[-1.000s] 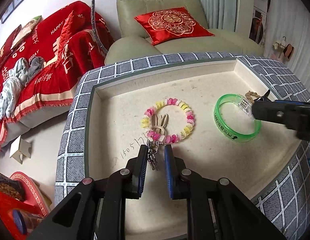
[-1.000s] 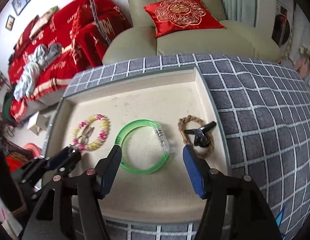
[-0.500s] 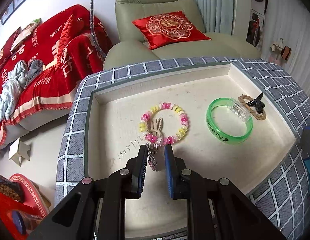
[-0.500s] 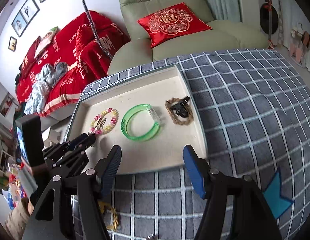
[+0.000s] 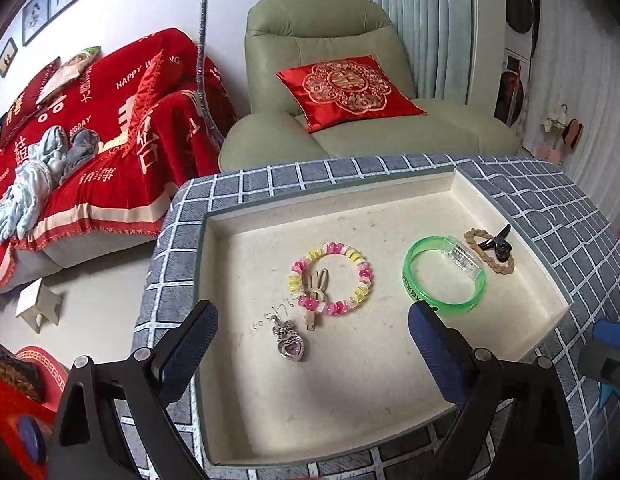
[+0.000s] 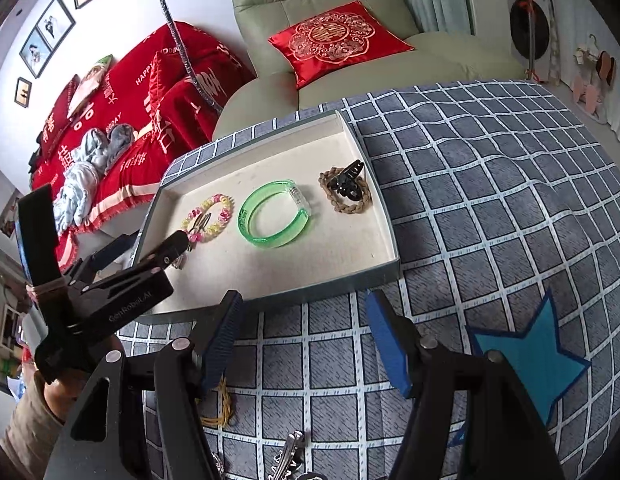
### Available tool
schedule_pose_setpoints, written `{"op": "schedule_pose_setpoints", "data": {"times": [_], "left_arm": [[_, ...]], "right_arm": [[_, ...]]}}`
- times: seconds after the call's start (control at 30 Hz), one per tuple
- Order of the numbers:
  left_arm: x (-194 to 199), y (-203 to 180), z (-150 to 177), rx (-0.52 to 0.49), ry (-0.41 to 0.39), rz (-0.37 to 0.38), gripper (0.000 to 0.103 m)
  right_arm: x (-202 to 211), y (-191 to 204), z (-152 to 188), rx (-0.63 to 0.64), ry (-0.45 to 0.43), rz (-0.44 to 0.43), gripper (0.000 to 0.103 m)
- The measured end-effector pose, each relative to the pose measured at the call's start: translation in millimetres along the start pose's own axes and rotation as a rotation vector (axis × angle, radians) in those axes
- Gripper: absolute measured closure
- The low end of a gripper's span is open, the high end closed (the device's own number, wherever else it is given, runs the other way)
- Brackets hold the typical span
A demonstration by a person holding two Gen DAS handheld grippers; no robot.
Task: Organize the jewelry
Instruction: 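Move both open tools back over the loose jewelry on the table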
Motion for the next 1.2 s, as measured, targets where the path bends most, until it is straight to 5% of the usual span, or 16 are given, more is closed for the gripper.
{"op": "schedule_pose_setpoints", "data": {"times": [0.1, 0.17, 0.23, 0.77, 1.2], "left_arm": [[13.3, 1.4, 2.4, -0.008, -0.027, -0.028, 0.000], [23.2, 2.9, 4.3, -0.006, -0.045, -0.020, 0.000], [34.6, 3.6, 7.6, -0.007, -0.049, -0.004, 0.000], [62.6, -15.2, 83.2, -0.012, 0.067, 0.087, 0.000], [52.3, -33.9, 102.6, -0.021, 0.129, 0.118, 0.000]], "right_arm": [[3.1, 1.4, 2.8, 0.011, -0.001, -0.013, 0.019], [7.8, 3.6, 5.8, 0.013, -0.013, -0.030, 0.017], [13.8, 4.2, 9.6, 0.014, -0.026, -0.048, 0.000], [38.8, -16.5, 58.2, 0.001, 0.026, 0.007, 0.000], [28.2, -21.4, 104.8, 0.034, 0.079, 0.102, 0.000]]}}
Point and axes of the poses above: each gripper's, at about its wrist camera, not at the fingertips, and x roughly against the way its jaws point, y to its left, z to its underside, the point moved 2 cm from there along -x, roughly the way its jaws point, and after that the axes turned 14 degrees about -x, right-handed, at the moved point
